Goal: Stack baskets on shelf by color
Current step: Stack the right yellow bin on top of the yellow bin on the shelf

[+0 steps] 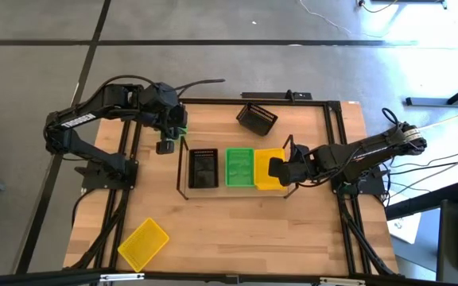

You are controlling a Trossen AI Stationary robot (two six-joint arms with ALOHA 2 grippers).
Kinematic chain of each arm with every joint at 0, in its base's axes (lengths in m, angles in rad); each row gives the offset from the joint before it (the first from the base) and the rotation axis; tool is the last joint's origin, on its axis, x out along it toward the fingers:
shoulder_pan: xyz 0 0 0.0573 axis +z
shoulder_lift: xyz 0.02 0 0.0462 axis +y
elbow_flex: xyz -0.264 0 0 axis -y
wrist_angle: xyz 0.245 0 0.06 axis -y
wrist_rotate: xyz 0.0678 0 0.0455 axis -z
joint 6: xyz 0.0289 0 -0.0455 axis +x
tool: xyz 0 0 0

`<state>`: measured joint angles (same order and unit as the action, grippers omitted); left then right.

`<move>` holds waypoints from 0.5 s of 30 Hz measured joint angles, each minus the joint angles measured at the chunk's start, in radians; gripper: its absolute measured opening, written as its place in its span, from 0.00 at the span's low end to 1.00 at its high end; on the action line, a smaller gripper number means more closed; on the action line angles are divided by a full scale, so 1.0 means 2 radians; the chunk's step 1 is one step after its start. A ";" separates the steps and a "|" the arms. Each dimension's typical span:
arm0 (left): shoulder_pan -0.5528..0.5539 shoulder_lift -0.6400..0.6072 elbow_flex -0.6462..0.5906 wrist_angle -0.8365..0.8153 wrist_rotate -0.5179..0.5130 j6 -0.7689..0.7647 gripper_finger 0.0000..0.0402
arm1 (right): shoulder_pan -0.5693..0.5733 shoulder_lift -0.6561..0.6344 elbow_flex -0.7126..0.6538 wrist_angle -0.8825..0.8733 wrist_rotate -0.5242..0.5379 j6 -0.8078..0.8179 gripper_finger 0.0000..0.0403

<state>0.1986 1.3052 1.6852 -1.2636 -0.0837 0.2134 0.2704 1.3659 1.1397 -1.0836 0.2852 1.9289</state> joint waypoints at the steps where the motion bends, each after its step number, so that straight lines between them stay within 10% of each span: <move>1: 0.000 0.000 0.000 0.000 0.000 0.000 0.17 | -0.002 0.000 0.000 0.000 0.000 -0.001 0.12; 15: 0.000 0.000 0.000 0.000 0.000 0.000 0.17 | -0.033 0.000 0.000 0.009 0.017 -0.053 0.12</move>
<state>0.1986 1.3052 1.6852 -1.2636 -0.0841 0.2134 0.2040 1.3659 1.1397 -1.0660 0.3199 1.8224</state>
